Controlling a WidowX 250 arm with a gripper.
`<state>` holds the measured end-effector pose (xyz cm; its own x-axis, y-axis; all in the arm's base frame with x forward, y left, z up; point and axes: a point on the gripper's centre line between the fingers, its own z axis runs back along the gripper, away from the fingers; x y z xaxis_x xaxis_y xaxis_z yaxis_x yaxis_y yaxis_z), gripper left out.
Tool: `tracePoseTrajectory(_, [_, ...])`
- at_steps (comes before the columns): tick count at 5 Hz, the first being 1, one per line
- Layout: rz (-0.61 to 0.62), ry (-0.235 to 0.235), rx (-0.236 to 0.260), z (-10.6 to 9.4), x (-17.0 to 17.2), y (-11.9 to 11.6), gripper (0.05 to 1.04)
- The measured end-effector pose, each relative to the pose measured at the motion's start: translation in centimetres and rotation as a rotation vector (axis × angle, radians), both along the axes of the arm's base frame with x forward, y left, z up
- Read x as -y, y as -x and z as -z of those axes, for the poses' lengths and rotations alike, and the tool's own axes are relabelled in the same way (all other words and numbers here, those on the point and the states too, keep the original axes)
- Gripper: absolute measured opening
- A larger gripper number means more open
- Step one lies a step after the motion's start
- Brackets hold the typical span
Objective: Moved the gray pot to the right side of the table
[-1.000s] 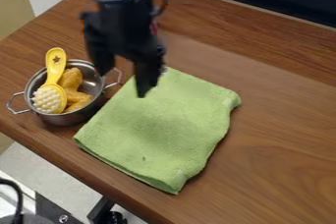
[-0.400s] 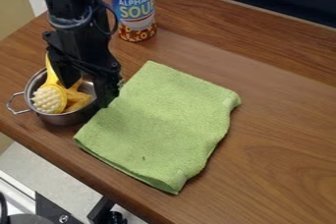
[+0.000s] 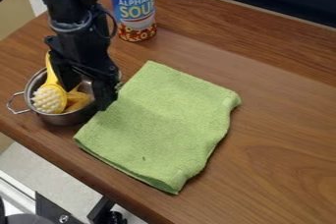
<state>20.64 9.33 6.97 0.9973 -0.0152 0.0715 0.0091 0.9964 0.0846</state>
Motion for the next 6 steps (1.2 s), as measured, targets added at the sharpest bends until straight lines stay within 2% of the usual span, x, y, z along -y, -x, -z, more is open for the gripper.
tracePoseTrajectory(1, [0.017, 0.007, -0.015, 0.6, 0.0, -0.1, 1.001])
tracePoseTrajectory(2, [0.020, 0.011, -0.002, 0.8, -0.2, -0.3, 1.001])
tracePoseTrajectory(4, [0.020, -0.020, 0.010, 2.0, -0.3, -0.3, 0.977])
tracePoseTrajectory(5, [0.037, -0.043, 0.035, 2.3, -0.2, -0.8, 0.905])
tracePoseTrajectory(6, [0.034, -0.044, 0.039, 2.4, -0.3, -0.7, 0.653])
